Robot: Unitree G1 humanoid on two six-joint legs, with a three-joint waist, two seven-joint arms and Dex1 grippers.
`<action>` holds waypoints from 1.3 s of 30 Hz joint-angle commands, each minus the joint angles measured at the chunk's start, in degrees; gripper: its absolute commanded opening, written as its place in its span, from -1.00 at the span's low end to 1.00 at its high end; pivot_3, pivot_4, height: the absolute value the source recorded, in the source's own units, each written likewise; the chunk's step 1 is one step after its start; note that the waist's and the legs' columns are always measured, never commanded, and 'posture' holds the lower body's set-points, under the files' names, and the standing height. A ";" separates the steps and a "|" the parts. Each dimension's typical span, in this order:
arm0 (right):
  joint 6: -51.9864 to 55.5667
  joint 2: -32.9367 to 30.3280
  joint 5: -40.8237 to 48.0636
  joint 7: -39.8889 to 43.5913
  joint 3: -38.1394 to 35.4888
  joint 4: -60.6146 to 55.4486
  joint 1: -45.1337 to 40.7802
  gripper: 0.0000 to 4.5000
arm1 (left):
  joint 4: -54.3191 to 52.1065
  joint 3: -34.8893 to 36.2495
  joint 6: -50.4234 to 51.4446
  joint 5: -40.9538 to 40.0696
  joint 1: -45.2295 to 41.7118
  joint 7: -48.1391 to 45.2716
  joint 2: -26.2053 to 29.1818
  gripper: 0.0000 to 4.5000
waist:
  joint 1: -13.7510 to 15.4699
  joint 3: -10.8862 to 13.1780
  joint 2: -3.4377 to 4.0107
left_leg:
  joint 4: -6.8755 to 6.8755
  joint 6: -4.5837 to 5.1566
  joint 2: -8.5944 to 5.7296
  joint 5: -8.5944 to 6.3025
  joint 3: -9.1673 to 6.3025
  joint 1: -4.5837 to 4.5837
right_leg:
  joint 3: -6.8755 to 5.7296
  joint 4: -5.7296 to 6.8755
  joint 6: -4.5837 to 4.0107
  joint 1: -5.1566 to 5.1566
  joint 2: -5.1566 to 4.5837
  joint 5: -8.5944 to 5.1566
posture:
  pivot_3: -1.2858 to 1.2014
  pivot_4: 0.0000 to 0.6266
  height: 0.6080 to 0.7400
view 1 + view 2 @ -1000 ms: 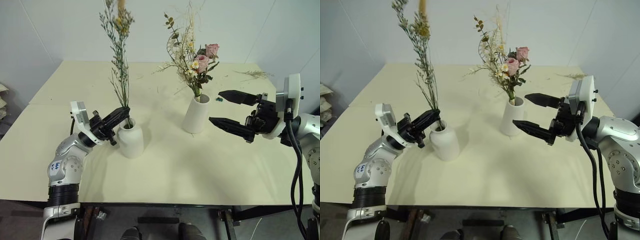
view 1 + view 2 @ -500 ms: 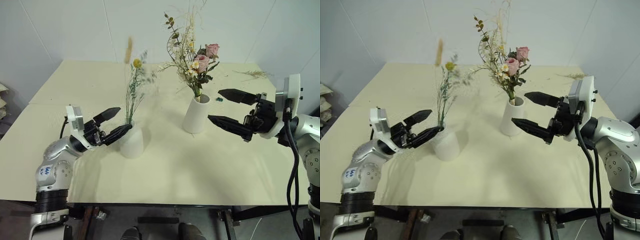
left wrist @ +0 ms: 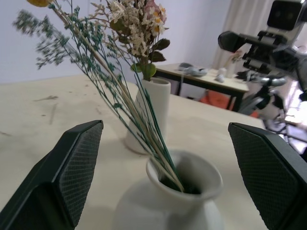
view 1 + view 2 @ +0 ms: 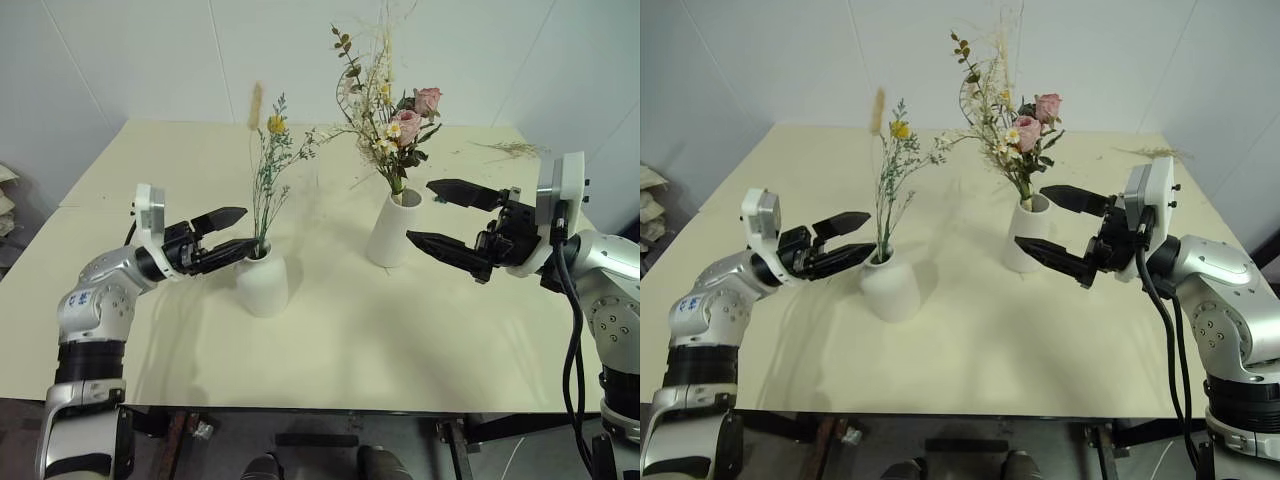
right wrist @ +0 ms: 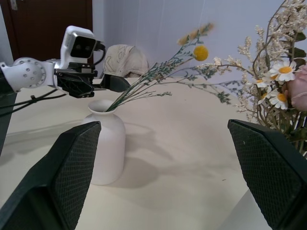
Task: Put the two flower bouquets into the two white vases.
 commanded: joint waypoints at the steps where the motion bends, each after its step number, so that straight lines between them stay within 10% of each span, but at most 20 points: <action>1: 0.09 -1.36 0.83 -0.27 -1.83 -1.75 -0.38 1.00 | 4.25 -2.79 4.25 0.92 -3.71 -4.91 1.72 0.98 | -0.17 0.00 0.00 | 0.00 0.01 0.00 0.00 0.00 0.00 | 0.00 0.00 0.00 0.00 0.00 0.00 | 0.03 -0.52 1.00; 13: 1.50 -2.72 1.80 -1.92 -3.48 -3.99 1.10 1.00 | 16.54 -3.21 3.08 2.95 -14.67 -10.79 -2.22 0.98 | 0.01 0.00 0.00 | -0.04 0.02 0.01 -0.01 0.01 -0.02 | 0.00 0.00 -0.01 -0.05 0.01 -0.01 | 0.03 -0.52 1.00; 39: -0.07 -1.07 0.71 -0.69 -1.88 -1.20 -0.04 1.00 | -6.72 2.72 7.18 -1.63 -0.46 -9.81 2.05 0.98 | -0.05 0.01 0.00 | -0.02 0.01 0.02 -0.01 0.01 -0.02 | 0.01 0.03 -0.01 -0.05 0.00 -0.01 | 0.03 -0.52 1.00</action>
